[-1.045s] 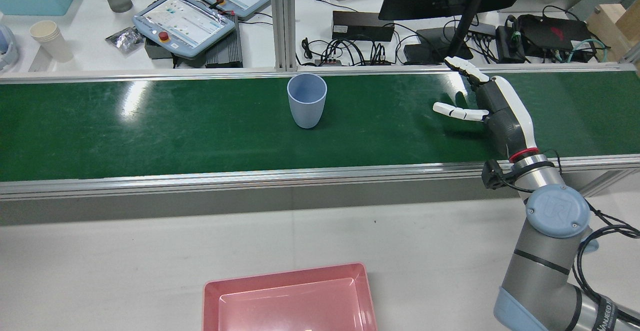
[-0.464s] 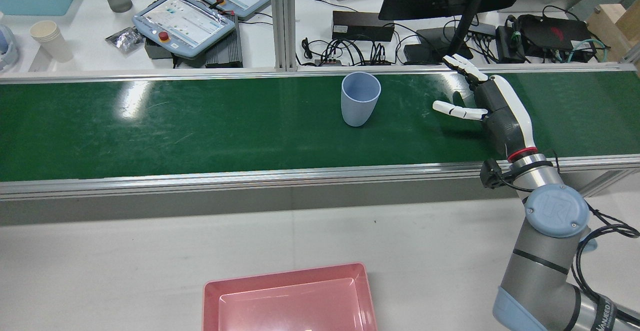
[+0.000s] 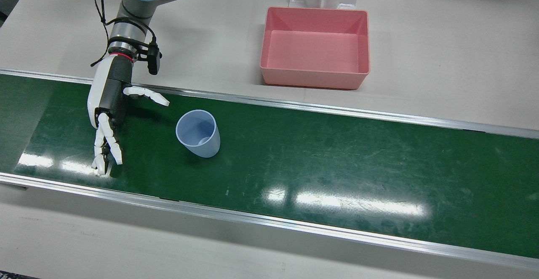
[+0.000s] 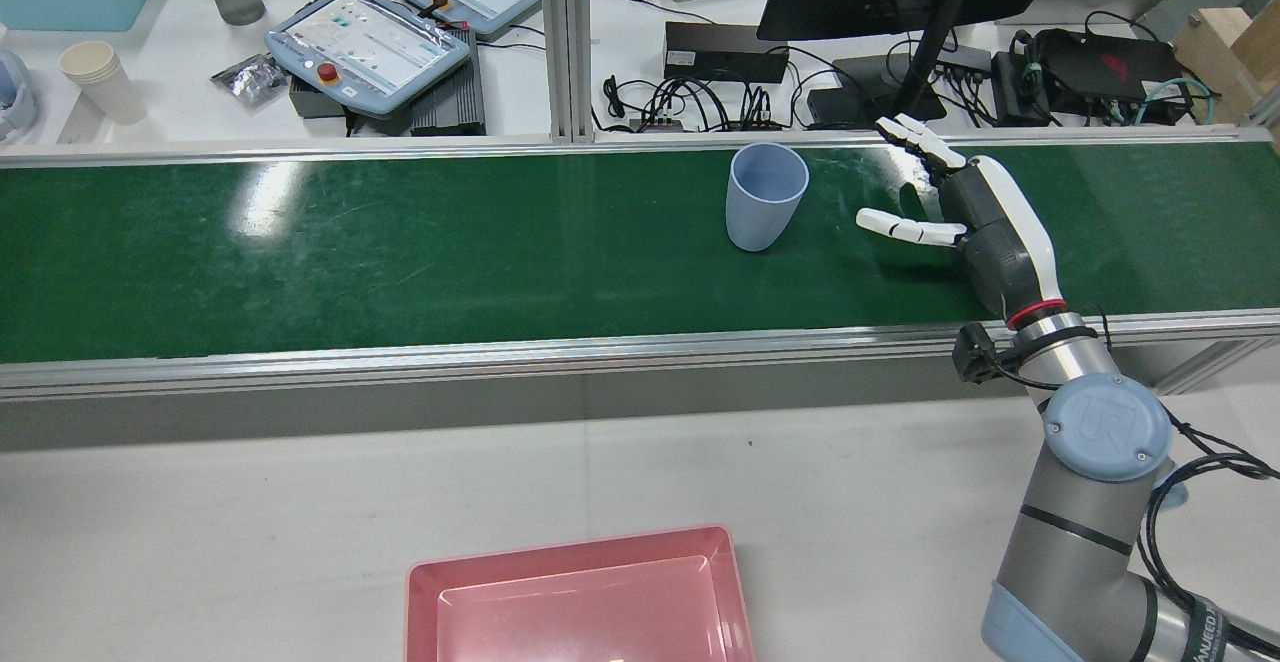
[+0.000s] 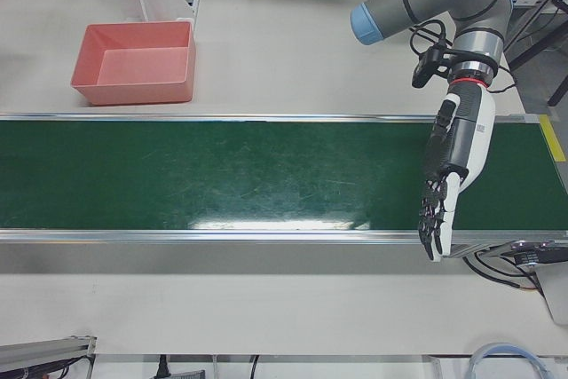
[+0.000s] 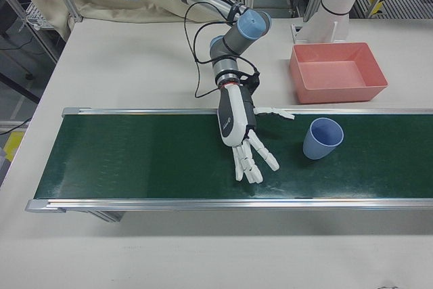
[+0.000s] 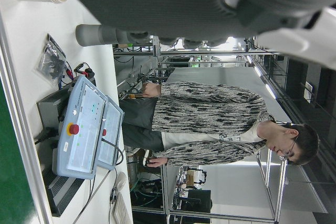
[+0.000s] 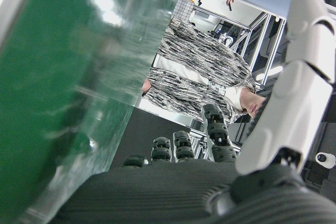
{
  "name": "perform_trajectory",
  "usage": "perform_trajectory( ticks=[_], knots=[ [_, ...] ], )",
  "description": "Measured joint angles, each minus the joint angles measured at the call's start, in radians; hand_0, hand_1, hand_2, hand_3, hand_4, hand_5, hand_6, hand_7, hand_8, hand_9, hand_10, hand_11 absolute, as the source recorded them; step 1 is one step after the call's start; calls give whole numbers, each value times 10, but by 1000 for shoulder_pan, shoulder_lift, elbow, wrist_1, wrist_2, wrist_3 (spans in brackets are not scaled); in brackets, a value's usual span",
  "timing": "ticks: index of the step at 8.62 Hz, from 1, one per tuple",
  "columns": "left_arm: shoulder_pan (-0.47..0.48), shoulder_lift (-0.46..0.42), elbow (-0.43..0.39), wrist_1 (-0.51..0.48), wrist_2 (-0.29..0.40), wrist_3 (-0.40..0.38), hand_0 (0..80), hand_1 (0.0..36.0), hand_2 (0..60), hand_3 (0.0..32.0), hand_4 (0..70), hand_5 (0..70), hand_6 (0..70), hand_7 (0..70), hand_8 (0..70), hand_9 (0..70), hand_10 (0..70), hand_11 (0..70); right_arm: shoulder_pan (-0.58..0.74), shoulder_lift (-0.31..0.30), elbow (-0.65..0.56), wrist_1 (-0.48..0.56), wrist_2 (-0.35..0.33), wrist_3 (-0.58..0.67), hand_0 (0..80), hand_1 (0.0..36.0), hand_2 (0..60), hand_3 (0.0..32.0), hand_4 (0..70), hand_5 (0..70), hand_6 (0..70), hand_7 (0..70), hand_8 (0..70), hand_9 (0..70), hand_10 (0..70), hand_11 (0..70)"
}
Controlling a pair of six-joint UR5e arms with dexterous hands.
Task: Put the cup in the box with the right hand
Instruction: 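Close the right hand around the light blue cup on the belt, then lift the held cup up off the belt with the right hand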
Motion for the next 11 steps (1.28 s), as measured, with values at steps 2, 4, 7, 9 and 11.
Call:
perform_trajectory(
  ticks=[2, 4, 7, 9, 11],
  knots=[
    [0, 0, 1, 0, 0, 0, 0, 0, 0, 0, 0, 0, 0, 0, 0, 0, 0, 0, -7, 0, 0, -1, 0, -1, 450, 145, 172, 0, 0, 43, 51, 172, 50, 91, 0, 12],
    [0, 0, 1, 0, 0, 0, 0, 0, 0, 0, 0, 0, 0, 0, 0, 0, 0, 0, -8, 1, -3, -1, 0, -2, 453, 146, 175, 0, 0, 43, 54, 184, 53, 97, 2, 15],
    [0, 0, 1, 0, 0, 0, 0, 0, 0, 0, 0, 0, 0, 0, 0, 0, 0, 0, -8, 1, -5, -1, 0, -4, 463, 360, 600, 0, 37, 132, 201, 700, 243, 441, 174, 285],
    [0, 0, 1, 0, 0, 0, 0, 0, 0, 0, 0, 0, 0, 0, 0, 0, 0, 0, -8, 2, -7, -3, 0, -6, 423, 360, 600, 0, 230, 145, 323, 700, 422, 674, 373, 545],
    [0, 0, 1, 0, 0, 0, 0, 0, 0, 0, 0, 0, 0, 0, 0, 0, 0, 0, -5, -1, -7, -9, 16, -6, 407, 360, 600, 0, 556, 124, 351, 700, 480, 700, 445, 632]
  ],
)
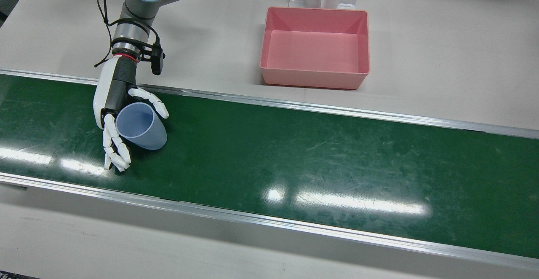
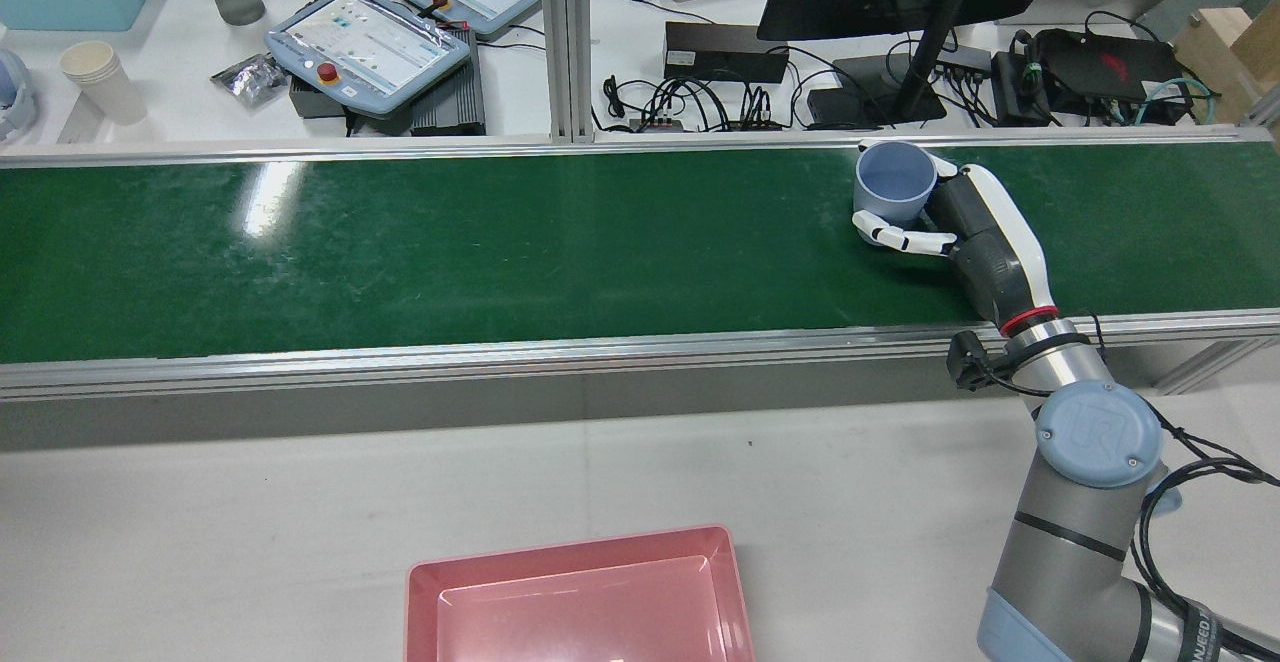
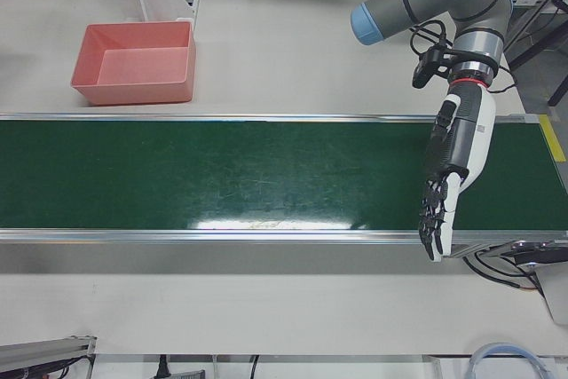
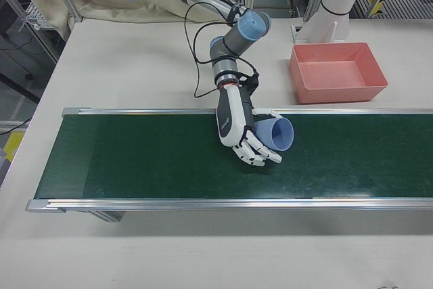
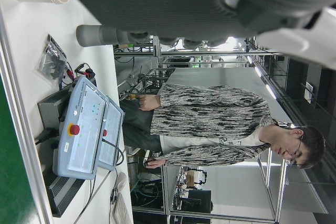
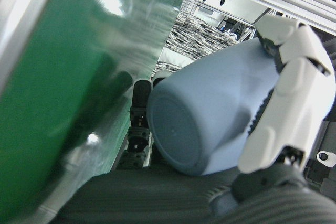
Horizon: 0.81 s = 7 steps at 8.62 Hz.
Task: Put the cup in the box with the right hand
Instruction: 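Lift the held cup up off the belt with the right hand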
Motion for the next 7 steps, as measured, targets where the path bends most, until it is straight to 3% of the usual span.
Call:
perform_trajectory(
  ticks=[1, 3, 4, 7],
  knots=[
    [0, 0, 0, 0, 0, 0, 0, 0, 0, 0, 0, 0, 0, 0, 0, 0, 0, 0, 1, -2, 0, -2, 17, 0, 406, 358, 600, 0, 597, 121, 345, 700, 482, 700, 452, 642],
    [0, 0, -1, 0, 0, 0, 0, 0, 0, 0, 0, 0, 0, 0, 0, 0, 0, 0, 2, -4, 5, -4, 37, 3, 413, 343, 600, 0, 456, 121, 324, 700, 465, 700, 430, 611],
    [0, 0, -1, 0, 0, 0, 0, 0, 0, 0, 0, 0, 0, 0, 0, 0, 0, 0, 3, -5, 15, -5, 40, 5, 426, 346, 600, 0, 456, 121, 320, 700, 460, 700, 417, 593],
    [0, 0, -1, 0, 0, 0, 0, 0, 0, 0, 0, 0, 0, 0, 0, 0, 0, 0, 0, -9, 161, -6, 41, -46, 429, 320, 600, 0, 563, 112, 319, 700, 455, 700, 416, 589]
  ],
)
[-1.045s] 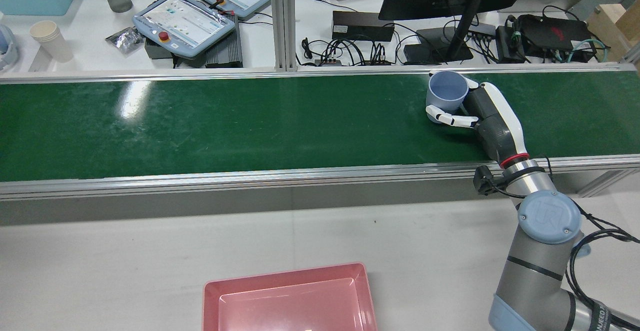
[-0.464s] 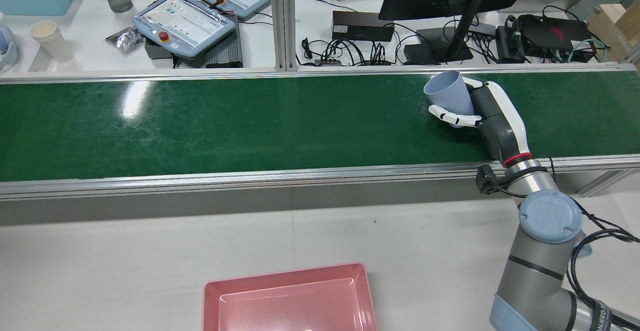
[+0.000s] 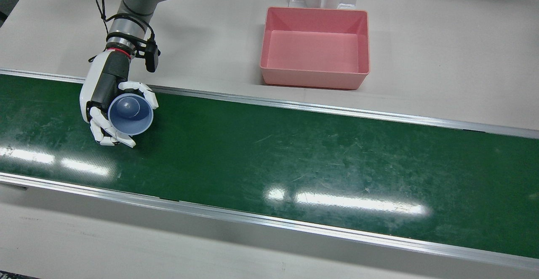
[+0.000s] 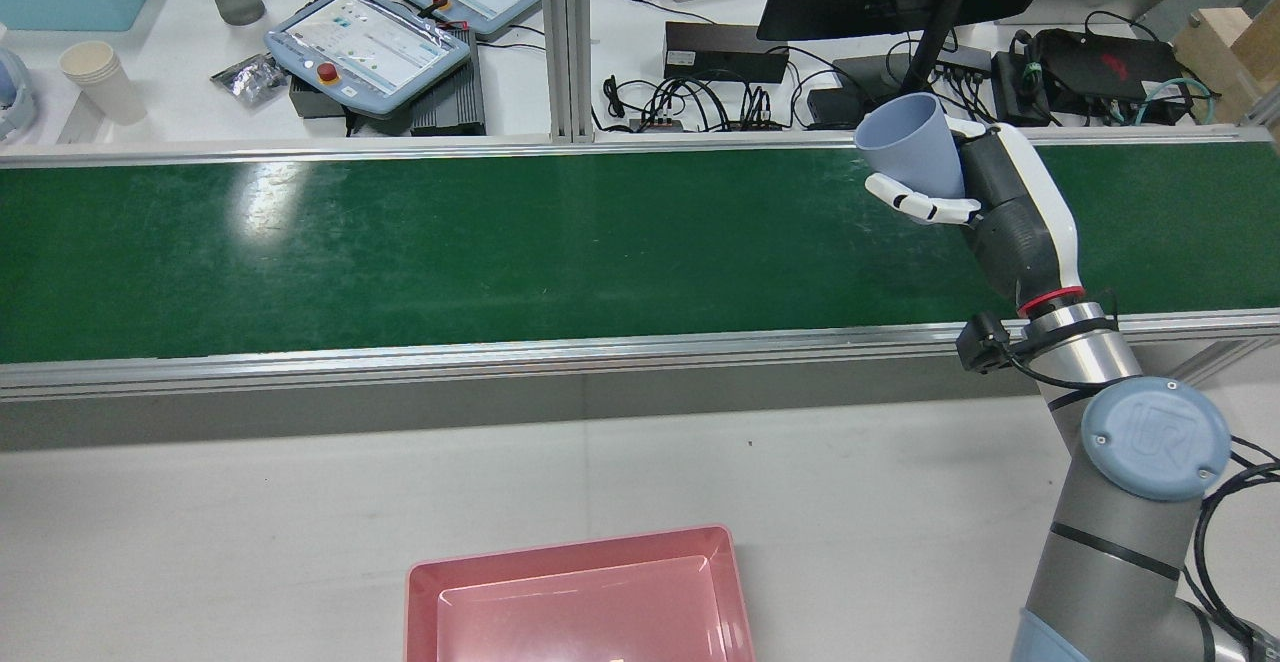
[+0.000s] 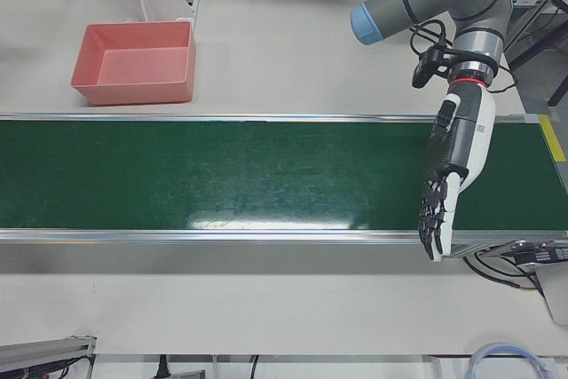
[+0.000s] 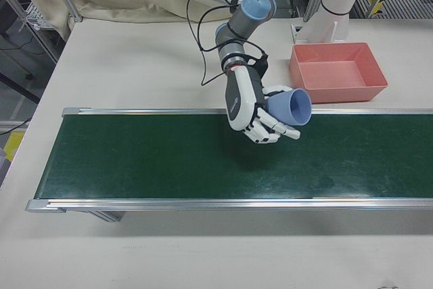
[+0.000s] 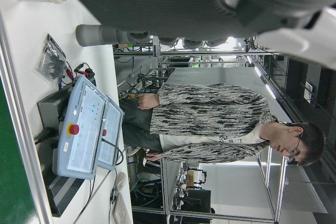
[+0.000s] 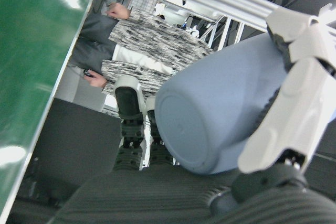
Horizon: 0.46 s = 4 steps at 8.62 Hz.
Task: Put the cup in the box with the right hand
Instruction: 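Lift the held cup up off the belt with the right hand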
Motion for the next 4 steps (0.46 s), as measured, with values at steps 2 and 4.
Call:
perform_trajectory(
  ticks=[2, 4],
  knots=[
    [0, 0, 0, 0, 0, 0, 0, 0, 0, 0, 0, 0, 0, 0, 0, 0, 0, 0, -64, -1, 198, 0, 1, -156, 430, 307, 600, 0, 565, 112, 318, 700, 460, 700, 424, 599],
    [0, 0, 0, 0, 0, 0, 0, 0, 0, 0, 0, 0, 0, 0, 0, 0, 0, 0, -189, 6, 319, 1, 7, -275, 416, 284, 600, 0, 466, 111, 305, 700, 455, 700, 427, 603]
  ],
)
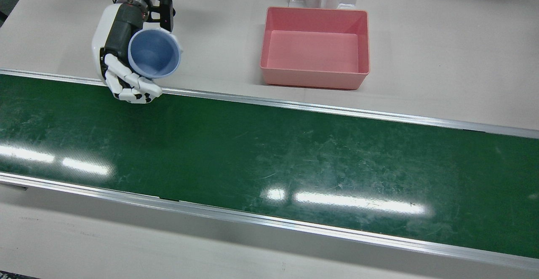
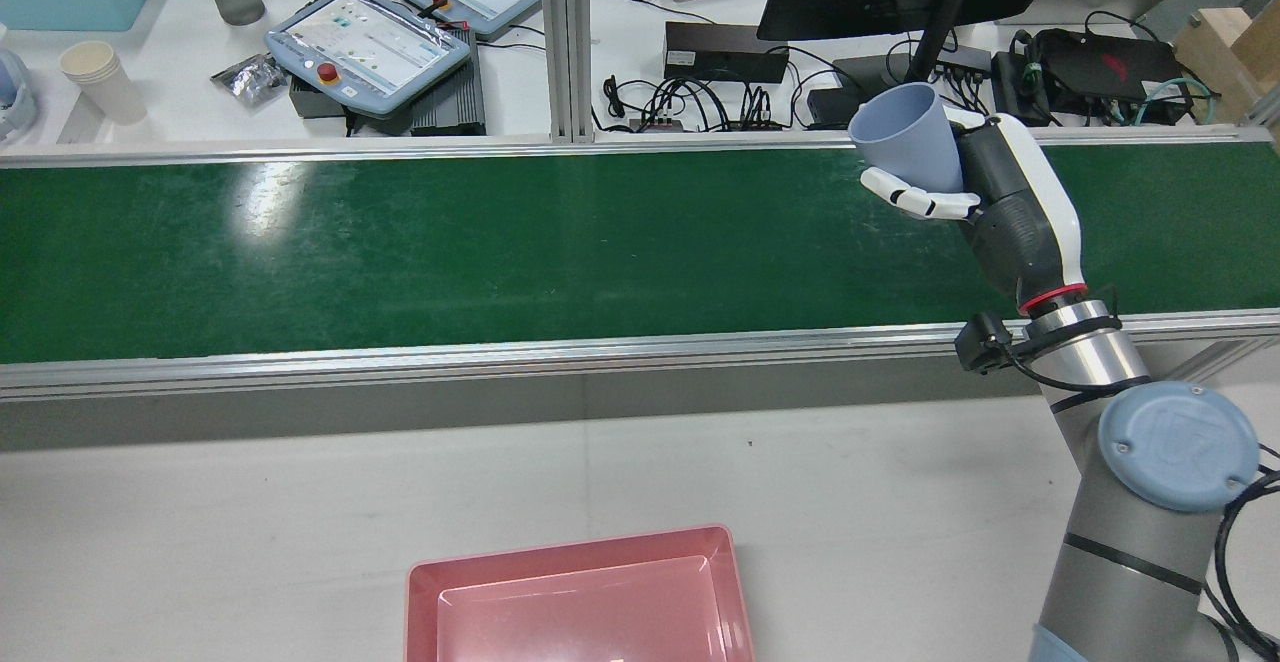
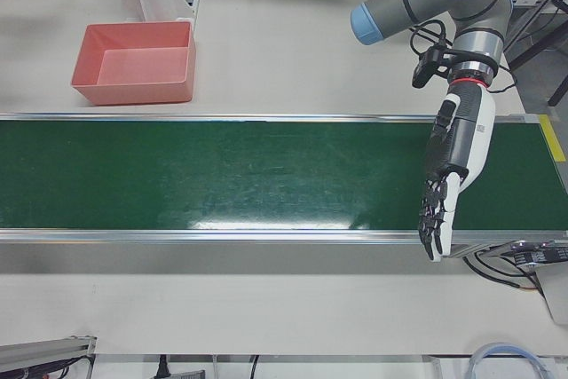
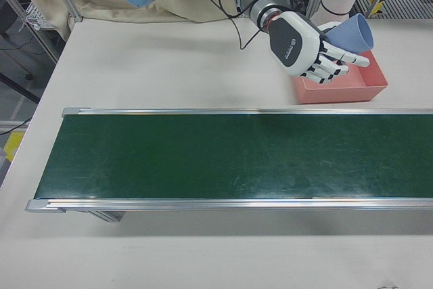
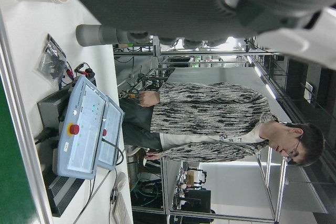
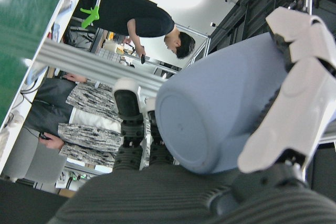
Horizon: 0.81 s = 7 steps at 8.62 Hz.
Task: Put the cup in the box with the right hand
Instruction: 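Lift the held cup up off the belt with the right hand, then carry the cup toward the pink tray and lower it in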
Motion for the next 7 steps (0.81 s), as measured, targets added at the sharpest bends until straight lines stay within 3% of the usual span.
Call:
perform_trajectory(
  ticks=[2, 4, 5, 6, 7],
  knots=[
    [0, 0, 0, 0, 0, 0, 0, 0, 0, 0, 0, 0, 0, 0, 0, 0, 0, 0, -156, 5, 44, 9, 28, -87, 396, 253, 600, 0, 405, 108, 292, 700, 454, 700, 433, 611],
    [0, 0, 0, 0, 0, 0, 0, 0, 0, 0, 0, 0, 0, 0, 0, 0, 0, 0, -316, 12, 44, 30, 49, -172, 410, 249, 600, 0, 486, 103, 289, 700, 446, 700, 419, 590],
    [0, 0, 0, 0, 0, 0, 0, 0, 0, 0, 0, 0, 0, 0, 0, 0, 0, 0, -379, 13, 41, 59, 53, -227, 454, 189, 499, 0, 320, 84, 217, 700, 339, 566, 298, 432],
    [0, 0, 0, 0, 0, 0, 0, 0, 0, 0, 0, 0, 0, 0, 0, 0, 0, 0, -437, 14, 30, 112, 55, -297, 367, 49, 2, 0, 0, 23, 11, 12, 19, 42, 16, 29],
    [0, 0, 0, 0, 0, 0, 0, 0, 0, 0, 0, 0, 0, 0, 0, 0, 0, 0, -490, 13, 13, 174, 68, -355, 83, 0, 0, 0, 0, 0, 0, 0, 0, 0, 0, 0]
  ],
)
